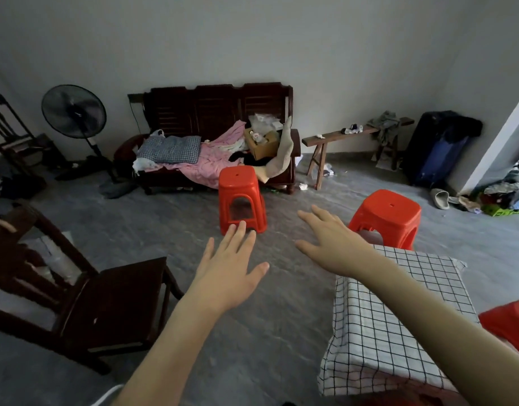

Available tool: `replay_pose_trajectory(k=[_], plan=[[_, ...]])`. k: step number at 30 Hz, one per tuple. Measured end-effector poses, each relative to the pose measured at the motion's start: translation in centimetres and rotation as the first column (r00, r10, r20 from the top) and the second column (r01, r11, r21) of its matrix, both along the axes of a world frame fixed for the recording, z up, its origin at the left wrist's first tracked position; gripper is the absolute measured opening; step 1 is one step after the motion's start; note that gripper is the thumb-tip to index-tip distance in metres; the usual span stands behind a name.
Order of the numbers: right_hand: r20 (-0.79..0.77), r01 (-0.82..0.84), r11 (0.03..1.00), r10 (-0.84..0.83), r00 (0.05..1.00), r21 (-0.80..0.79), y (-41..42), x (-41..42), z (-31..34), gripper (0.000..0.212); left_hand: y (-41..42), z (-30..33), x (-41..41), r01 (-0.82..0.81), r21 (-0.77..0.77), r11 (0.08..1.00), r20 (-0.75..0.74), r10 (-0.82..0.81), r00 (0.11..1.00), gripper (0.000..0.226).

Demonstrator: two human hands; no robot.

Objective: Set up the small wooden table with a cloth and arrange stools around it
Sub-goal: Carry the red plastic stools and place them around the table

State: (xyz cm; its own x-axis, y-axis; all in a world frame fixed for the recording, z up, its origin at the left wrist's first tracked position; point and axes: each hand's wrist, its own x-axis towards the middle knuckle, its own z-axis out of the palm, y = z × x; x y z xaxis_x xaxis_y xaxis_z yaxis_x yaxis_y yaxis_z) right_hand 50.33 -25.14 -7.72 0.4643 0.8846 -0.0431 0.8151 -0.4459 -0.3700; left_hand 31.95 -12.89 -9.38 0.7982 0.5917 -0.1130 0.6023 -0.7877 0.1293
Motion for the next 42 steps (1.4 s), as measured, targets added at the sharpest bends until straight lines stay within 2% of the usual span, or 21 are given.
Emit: replay_pose_trajectory(k=[9,23,36,42], plan=[[-0.028,-0.011,0.998,0.009,1.000,-0.058,10.6,11.9,0.1,0.069,10.7,1.2,11.0,-0.010,0.015,1.000,-0.030,0.010,0.999,0.074],[-0.004,-0.074,0.993,0.073,0.997,-0.094,26.7,20.1,0.0,0.064,25.9,-0.4,20.7,-0.003,-0.016,1.000,-0.004,0.003,1.000,0.072],[0.006,-0.025,0.995,0.026,1.000,-0.094,48.1,26.8,0.4,0.061,49.6,0.3,27.2,-0.009,-0.009,1.000,0.004,0.009,1.000,0.072],[-0.022,-0.017,0.990,0.014,1.000,-0.143,55.0,29.7,-1.1,0.063,56.7,-0.6,29.7,0.028,-0.069,0.997,-0.024,-0.029,0.999,0.072]])
